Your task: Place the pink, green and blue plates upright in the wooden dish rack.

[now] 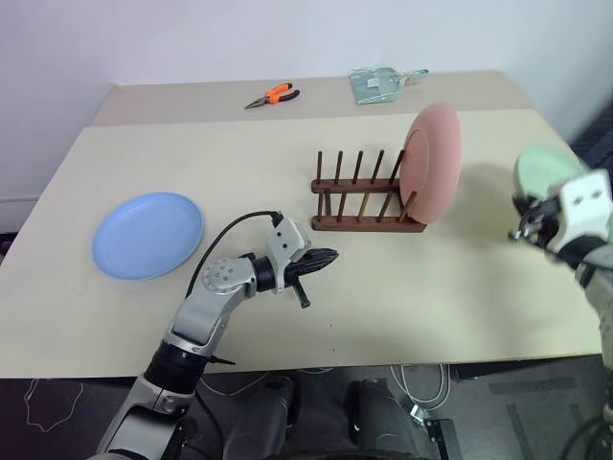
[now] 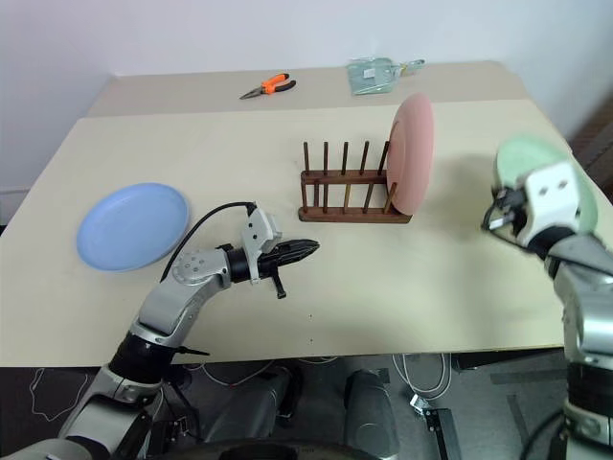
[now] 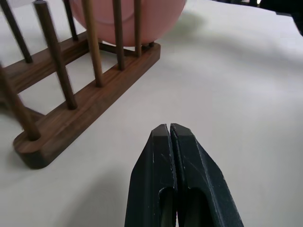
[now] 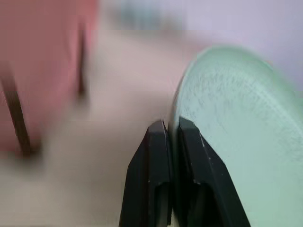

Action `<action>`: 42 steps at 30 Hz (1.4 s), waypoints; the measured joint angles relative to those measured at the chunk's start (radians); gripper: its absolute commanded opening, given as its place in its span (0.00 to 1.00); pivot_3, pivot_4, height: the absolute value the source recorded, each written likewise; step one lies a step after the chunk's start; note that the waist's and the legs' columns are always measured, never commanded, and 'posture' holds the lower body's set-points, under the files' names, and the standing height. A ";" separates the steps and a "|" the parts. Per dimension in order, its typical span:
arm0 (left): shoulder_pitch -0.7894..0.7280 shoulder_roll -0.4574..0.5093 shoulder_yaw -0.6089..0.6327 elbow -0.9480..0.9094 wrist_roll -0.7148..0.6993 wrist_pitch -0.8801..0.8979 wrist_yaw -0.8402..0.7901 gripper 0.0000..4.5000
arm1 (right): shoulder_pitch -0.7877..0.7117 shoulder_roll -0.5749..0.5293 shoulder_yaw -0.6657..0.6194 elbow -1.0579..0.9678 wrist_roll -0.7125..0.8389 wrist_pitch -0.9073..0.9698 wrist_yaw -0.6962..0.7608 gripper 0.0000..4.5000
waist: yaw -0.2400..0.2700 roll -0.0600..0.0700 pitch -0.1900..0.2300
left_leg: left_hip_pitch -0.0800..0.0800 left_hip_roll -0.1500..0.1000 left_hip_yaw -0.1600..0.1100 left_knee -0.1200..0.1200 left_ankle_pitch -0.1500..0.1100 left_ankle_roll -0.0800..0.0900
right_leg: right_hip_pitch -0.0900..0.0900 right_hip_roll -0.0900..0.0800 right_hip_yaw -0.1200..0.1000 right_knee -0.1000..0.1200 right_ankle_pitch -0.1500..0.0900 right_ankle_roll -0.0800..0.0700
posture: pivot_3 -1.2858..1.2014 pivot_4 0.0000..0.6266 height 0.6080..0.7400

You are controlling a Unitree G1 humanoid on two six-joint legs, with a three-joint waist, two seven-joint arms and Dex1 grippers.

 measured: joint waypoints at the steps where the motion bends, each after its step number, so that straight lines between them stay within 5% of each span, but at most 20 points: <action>1: 0.002 0.002 0.001 0.003 0.003 -0.007 0.003 0.00 | -0.047 0.007 -0.013 -0.030 0.055 0.017 -0.001 0.01 | 0.001 -0.001 0.000 | 0.000 0.000 -0.001 0.000 0.000 0.000 | 0.000 0.000 0.000 0.000 0.000 0.000 | 0.52 0.24 0.91; 6: 0.015 0.006 0.055 0.037 0.012 -0.052 0.054 0.00 | -0.305 0.164 0.002 -0.203 0.584 0.152 -0.110 0.01 | 0.000 -0.002 0.000 | -0.001 0.000 -0.002 -0.001 0.000 0.000 | -0.001 0.000 0.000 -0.001 0.000 0.000 | 0.52 0.24 0.91; 11: 0.032 0.039 0.104 0.065 0.023 -0.097 0.086 0.00 | -0.276 0.307 0.154 -0.278 0.777 0.199 -0.258 0.01 | 0.000 -0.003 0.000 | -0.002 -0.001 -0.002 0.000 0.000 0.000 | -0.002 0.000 0.000 -0.001 0.000 -0.001 | 0.52 0.24 0.91; 29: 0.066 0.043 0.122 0.026 0.015 -0.092 0.117 0.00 | -0.197 0.483 0.244 -0.070 0.692 0.178 -0.471 0.01 | -0.003 -0.002 0.000 | -0.002 -0.001 -0.001 -0.002 0.001 -0.001 | -0.007 0.004 0.002 0.003 0.001 -0.001 | 0.52 0.24 0.91; 32: 0.066 0.043 0.122 0.026 0.012 -0.091 0.117 0.00 | -0.211 0.487 0.238 -0.035 0.680 0.175 -0.496 0.23 | -0.003 -0.002 -0.001 | -0.002 -0.001 -0.001 -0.001 0.001 -0.001 | -0.007 0.004 0.002 0.003 0.001 -0.001 | 0.52 0.24 0.91; 38: 0.066 0.042 0.121 0.025 0.010 -0.081 0.115 0.00 | -0.223 0.464 0.261 0.013 0.564 0.159 -0.485 0.88 | -0.003 -0.002 0.000 | -0.002 -0.001 -0.001 -0.002 0.001 -0.001 | -0.007 0.004 0.002 0.004 0.001 -0.001 | 0.52 0.24 0.91; 42: 0.066 0.034 0.122 0.025 -0.011 -0.056 0.108 0.41 | -0.263 0.389 0.313 0.014 0.402 0.108 -0.405 0.89 | -0.003 -0.002 0.000 | -0.002 0.000 0.000 -0.002 0.001 -0.001 | -0.007 0.004 0.002 0.004 0.001 -0.001 | 0.52 0.24 0.91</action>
